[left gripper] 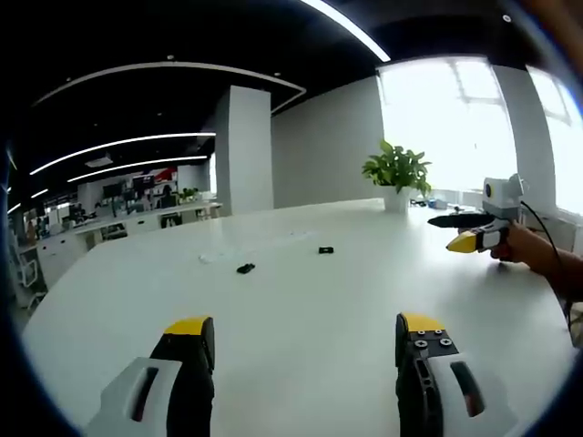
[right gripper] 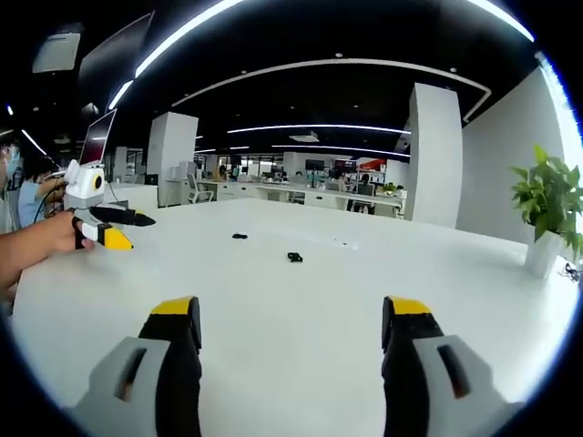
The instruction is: Snap the two parts of the plastic buckle together until the buckle closes and remains connected.
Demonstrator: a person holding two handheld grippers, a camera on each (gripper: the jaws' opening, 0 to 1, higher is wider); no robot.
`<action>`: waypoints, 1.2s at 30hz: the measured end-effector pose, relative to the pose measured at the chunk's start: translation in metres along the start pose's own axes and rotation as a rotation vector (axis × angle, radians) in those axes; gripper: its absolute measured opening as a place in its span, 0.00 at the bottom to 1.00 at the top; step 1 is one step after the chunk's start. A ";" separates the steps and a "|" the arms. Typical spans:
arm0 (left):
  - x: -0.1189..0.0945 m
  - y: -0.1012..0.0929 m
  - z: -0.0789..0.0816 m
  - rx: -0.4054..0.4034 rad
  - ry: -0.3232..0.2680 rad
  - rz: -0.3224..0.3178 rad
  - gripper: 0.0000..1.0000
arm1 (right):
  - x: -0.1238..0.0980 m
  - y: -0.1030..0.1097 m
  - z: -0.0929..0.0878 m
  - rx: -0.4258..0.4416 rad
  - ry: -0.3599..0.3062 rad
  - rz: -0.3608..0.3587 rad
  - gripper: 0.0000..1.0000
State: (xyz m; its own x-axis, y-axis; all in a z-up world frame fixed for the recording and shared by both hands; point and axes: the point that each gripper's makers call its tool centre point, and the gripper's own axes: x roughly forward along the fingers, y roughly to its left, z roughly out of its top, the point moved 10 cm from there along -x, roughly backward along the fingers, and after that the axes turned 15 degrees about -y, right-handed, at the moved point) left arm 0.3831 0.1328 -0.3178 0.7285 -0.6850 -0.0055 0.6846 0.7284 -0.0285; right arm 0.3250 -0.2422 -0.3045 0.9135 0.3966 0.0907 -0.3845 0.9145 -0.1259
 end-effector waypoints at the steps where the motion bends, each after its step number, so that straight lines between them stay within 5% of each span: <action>1: 0.000 0.000 0.000 0.000 0.001 0.000 0.83 | 0.000 0.000 0.000 -0.002 0.003 0.000 0.82; 8: 0.000 0.000 0.000 -0.004 0.000 -0.001 0.83 | 0.000 0.001 -0.001 -0.011 0.012 0.013 0.82; 13: 0.001 -0.002 0.000 -0.019 -0.008 -0.004 0.93 | 0.000 -0.001 0.003 0.036 -0.039 0.002 1.00; 36: 0.001 -0.002 0.002 -0.043 -0.024 -0.010 0.99 | -0.001 0.000 0.004 0.087 -0.054 0.002 1.00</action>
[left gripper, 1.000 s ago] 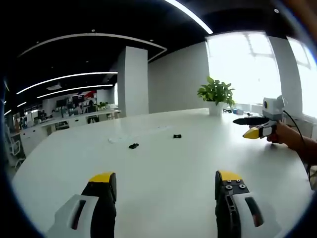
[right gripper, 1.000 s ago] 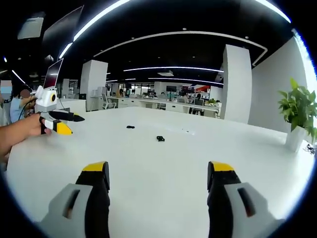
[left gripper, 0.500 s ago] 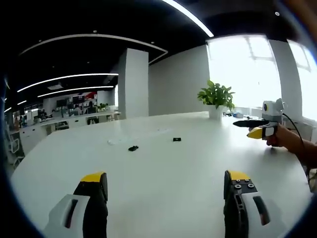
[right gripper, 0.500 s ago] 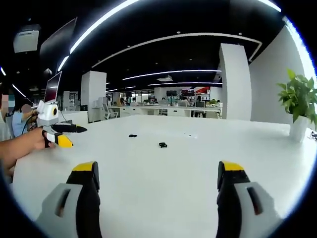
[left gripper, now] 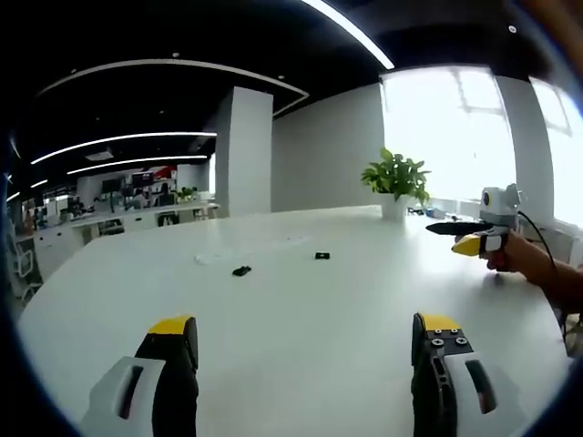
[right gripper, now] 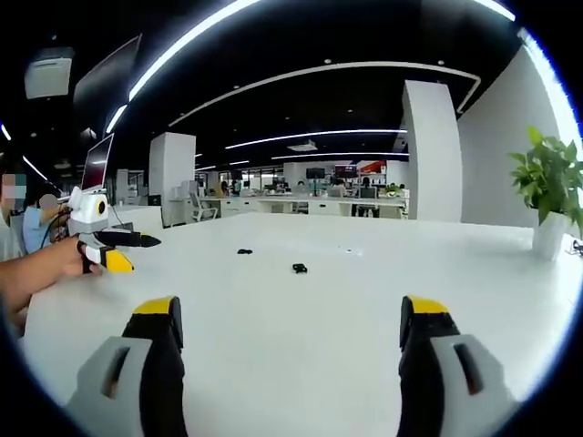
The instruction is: Snap the two parts of the plastic buckle together until the buckle closes and remains connected.
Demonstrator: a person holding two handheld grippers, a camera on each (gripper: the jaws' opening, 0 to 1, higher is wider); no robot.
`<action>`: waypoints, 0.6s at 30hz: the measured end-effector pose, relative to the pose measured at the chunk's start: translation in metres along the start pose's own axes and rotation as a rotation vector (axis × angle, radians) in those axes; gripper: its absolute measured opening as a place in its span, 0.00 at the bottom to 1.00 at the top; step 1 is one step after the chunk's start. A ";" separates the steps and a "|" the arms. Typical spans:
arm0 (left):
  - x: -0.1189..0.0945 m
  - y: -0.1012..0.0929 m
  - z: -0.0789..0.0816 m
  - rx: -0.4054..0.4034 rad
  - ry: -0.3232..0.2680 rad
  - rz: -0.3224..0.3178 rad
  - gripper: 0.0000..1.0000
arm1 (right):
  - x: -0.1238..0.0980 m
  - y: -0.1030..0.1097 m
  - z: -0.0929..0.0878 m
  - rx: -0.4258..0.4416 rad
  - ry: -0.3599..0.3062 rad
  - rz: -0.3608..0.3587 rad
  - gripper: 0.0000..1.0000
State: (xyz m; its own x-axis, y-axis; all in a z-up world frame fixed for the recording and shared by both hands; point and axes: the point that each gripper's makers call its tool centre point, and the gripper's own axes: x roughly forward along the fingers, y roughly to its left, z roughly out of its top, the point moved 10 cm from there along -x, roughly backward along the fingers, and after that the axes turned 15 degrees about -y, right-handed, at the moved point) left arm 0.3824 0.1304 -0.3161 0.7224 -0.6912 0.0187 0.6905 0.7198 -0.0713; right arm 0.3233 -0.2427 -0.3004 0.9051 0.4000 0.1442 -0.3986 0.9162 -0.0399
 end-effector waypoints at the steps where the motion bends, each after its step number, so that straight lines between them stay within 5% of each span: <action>1: 0.000 0.000 0.000 -0.003 -0.004 -0.002 0.99 | 0.000 0.000 0.000 0.001 0.001 0.001 1.00; 18: 0.000 -0.003 0.003 0.004 -0.021 -0.016 0.99 | 0.001 0.000 -0.003 -0.022 0.026 0.011 0.98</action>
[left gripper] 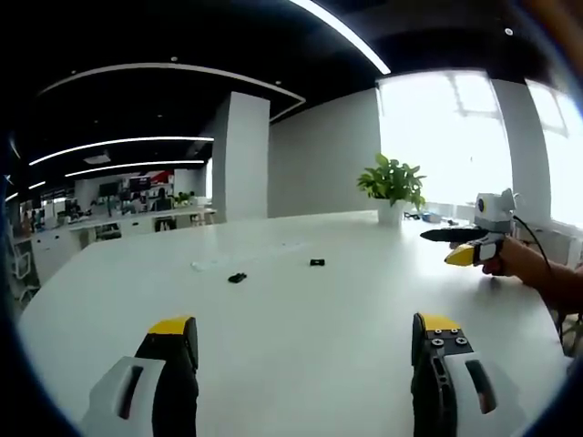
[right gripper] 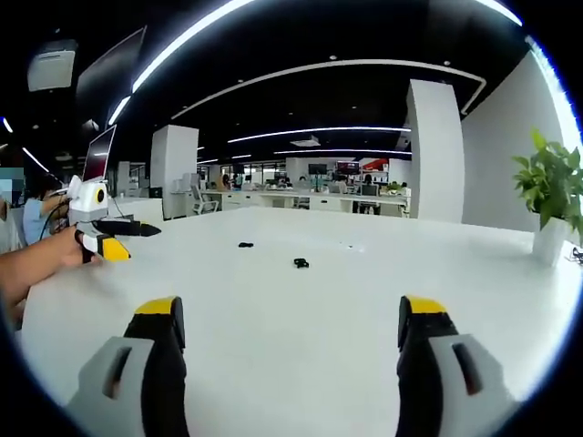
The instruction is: Snap the two parts of the plastic buckle together until the buckle closes and remains connected.
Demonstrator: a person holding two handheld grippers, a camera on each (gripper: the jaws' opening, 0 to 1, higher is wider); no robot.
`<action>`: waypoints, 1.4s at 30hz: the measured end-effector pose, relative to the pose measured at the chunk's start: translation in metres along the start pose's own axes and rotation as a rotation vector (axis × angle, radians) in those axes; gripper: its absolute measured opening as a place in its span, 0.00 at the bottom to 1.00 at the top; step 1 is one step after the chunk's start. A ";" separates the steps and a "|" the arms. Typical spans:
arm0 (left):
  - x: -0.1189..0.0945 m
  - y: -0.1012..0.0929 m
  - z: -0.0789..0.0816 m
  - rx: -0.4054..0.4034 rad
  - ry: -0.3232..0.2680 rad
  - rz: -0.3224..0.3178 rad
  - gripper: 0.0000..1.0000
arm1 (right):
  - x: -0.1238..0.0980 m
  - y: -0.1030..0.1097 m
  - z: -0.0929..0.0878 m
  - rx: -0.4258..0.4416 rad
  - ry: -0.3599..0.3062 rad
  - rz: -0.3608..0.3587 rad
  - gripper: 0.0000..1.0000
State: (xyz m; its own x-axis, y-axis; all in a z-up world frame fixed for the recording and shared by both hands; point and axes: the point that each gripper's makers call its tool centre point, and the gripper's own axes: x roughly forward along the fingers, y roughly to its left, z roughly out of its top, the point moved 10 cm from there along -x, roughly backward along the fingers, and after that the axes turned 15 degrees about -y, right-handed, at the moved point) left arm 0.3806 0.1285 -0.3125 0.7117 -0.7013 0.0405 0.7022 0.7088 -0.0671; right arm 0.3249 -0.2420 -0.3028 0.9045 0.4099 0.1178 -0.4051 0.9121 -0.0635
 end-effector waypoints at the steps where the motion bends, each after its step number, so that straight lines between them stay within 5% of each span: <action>1: 0.000 0.000 0.000 0.001 0.003 0.002 0.99 | 0.000 0.000 0.000 0.000 0.000 -0.002 0.98; 10: -0.002 0.002 -0.002 0.025 0.018 0.020 0.94 | 0.000 0.001 -0.002 0.015 0.010 0.006 0.96; 14: -0.003 0.007 0.001 -0.058 -0.058 0.039 0.94 | 0.003 0.001 -0.005 0.022 0.028 0.016 0.96; 23: -0.011 0.011 0.013 -0.096 -0.112 0.039 0.95 | 0.003 0.004 -0.002 0.033 0.014 0.019 0.93; 31: -0.010 0.003 0.020 -0.035 -0.098 0.002 0.99 | 0.003 0.011 0.006 0.006 -0.016 0.037 0.94; 42: -0.004 0.002 0.010 -0.071 -0.070 -0.040 0.99 | -0.001 0.012 0.009 -0.010 -0.028 0.035 0.93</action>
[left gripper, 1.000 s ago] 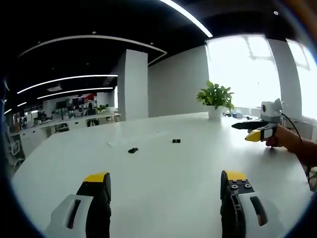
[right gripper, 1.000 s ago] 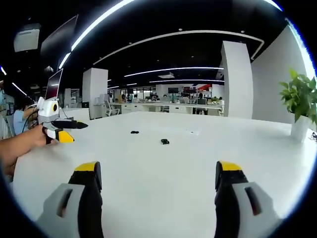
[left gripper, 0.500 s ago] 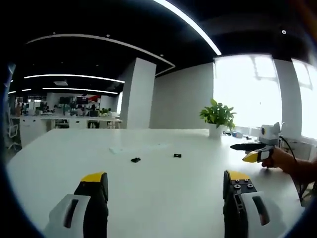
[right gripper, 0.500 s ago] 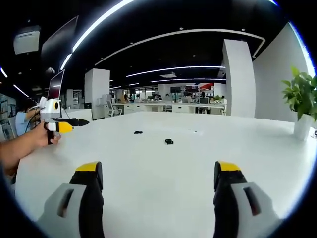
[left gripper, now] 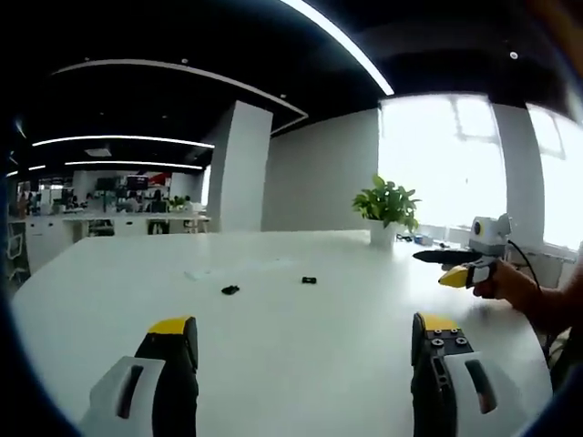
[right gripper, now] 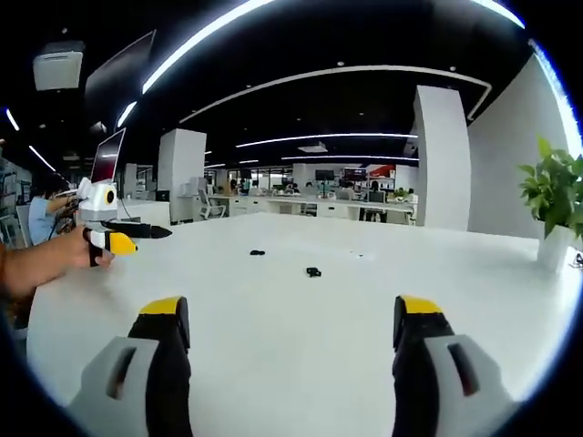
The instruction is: Snap the two parts of the plastic buckle together until the buckle closes and remains connected.
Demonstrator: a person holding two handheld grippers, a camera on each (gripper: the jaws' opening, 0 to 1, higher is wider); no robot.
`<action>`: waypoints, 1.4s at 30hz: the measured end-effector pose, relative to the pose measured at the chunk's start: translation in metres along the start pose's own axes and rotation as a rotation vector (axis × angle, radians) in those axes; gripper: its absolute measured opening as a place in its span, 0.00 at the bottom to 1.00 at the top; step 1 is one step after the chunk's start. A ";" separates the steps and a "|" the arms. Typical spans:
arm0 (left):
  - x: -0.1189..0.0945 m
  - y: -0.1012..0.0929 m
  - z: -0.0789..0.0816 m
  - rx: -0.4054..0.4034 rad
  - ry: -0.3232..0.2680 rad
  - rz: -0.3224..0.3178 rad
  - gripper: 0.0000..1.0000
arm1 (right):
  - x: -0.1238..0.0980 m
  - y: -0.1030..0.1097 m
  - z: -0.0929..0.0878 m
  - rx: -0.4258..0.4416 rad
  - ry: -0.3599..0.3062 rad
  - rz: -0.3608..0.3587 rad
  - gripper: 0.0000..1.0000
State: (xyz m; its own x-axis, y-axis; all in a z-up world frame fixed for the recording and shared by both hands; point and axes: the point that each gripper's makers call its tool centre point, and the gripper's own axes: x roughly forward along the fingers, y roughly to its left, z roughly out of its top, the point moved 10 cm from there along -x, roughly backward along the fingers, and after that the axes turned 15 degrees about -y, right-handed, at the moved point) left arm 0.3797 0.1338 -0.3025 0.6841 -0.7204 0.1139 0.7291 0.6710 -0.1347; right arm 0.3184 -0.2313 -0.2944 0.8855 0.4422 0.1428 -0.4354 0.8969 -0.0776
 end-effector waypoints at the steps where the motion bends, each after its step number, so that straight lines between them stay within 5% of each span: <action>1: 0.000 -0.001 0.001 0.030 -0.003 0.001 0.99 | -0.001 -0.001 0.000 -0.001 -0.001 0.002 0.93; 11: -0.002 0.019 -0.001 -0.019 -0.002 0.043 0.99 | 0.007 0.005 -0.006 0.033 0.022 0.020 0.95; 29: 0.003 0.000 -0.003 -0.045 0.019 0.005 0.99 | 0.018 0.005 -0.010 0.024 0.059 0.045 0.96; 42: 0.010 0.011 -0.004 -0.027 0.061 0.021 0.99 | 0.032 0.003 -0.009 0.011 0.092 0.061 0.97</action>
State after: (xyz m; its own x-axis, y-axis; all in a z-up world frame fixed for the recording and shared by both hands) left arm 0.3942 0.1331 -0.3064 0.6962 -0.7161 0.0507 0.7131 0.6817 -0.1633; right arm 0.3474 -0.2146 -0.2985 0.8681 0.4941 0.0472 -0.4904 0.8685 -0.0727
